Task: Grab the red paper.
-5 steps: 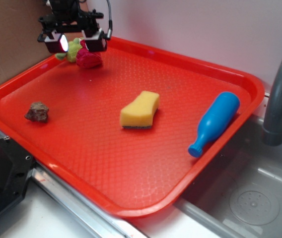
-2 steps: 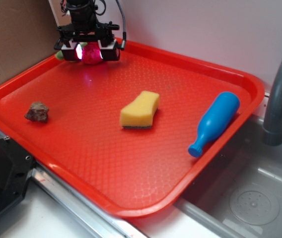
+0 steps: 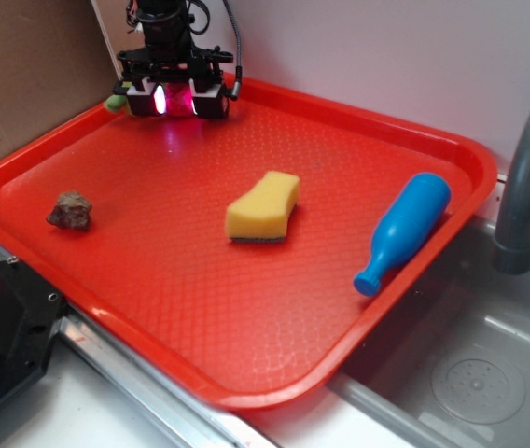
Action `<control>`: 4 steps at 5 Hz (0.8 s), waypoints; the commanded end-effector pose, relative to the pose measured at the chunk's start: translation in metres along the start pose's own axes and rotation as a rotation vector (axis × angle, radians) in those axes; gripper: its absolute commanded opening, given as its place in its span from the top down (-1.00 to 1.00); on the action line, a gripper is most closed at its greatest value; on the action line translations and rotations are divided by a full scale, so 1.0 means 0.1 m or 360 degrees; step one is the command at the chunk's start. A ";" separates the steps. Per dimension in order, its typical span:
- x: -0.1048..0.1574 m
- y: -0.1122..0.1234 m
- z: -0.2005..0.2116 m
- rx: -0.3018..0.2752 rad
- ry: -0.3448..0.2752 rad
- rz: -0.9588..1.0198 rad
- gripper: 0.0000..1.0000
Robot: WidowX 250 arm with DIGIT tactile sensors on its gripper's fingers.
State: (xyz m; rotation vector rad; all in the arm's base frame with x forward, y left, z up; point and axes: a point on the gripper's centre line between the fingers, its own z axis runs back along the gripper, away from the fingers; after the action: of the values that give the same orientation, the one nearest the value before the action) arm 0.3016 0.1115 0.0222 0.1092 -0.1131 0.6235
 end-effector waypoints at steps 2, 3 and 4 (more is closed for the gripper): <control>-0.01 0.11 0.24 -0.0042 -0.0065 -0.0024 1.00; -0.14 0.19 0.44 -0.0062 -0.0063 -0.0079 1.00; -0.44 0.17 0.86 -0.0132 -0.0089 -0.0261 1.00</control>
State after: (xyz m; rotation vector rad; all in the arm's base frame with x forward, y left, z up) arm 0.2477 0.0828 0.0925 0.0507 -0.1447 0.4678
